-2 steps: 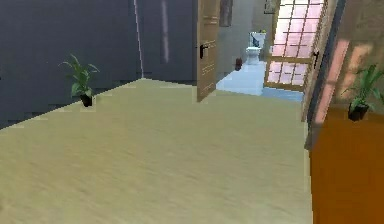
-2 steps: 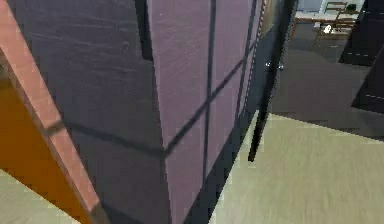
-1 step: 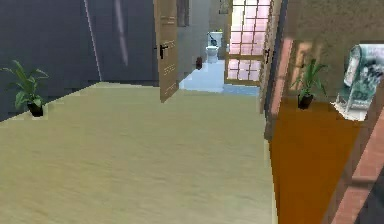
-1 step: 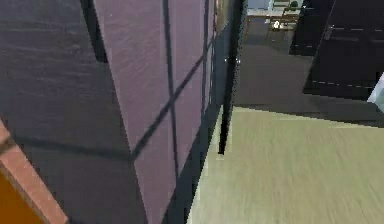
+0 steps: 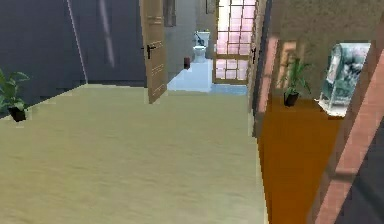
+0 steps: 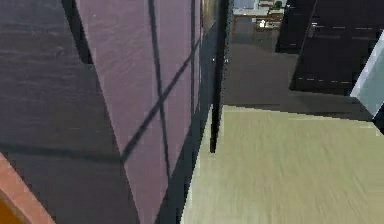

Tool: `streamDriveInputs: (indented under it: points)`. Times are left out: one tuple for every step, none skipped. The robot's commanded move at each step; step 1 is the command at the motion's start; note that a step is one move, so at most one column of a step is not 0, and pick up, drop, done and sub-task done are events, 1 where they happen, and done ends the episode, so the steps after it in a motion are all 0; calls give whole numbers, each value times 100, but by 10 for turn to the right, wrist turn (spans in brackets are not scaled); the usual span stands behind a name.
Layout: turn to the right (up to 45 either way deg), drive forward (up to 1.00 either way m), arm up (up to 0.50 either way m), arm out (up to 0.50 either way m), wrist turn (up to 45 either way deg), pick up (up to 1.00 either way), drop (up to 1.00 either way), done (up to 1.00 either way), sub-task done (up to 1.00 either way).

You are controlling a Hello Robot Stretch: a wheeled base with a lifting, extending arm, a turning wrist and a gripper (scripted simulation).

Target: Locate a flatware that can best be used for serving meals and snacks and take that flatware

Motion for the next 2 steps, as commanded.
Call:
streamDriveInputs:
  points:
    - [0,100,0,0,0,0,0,0,0]
    - [0,100,0,0,0,0,0,0,0]
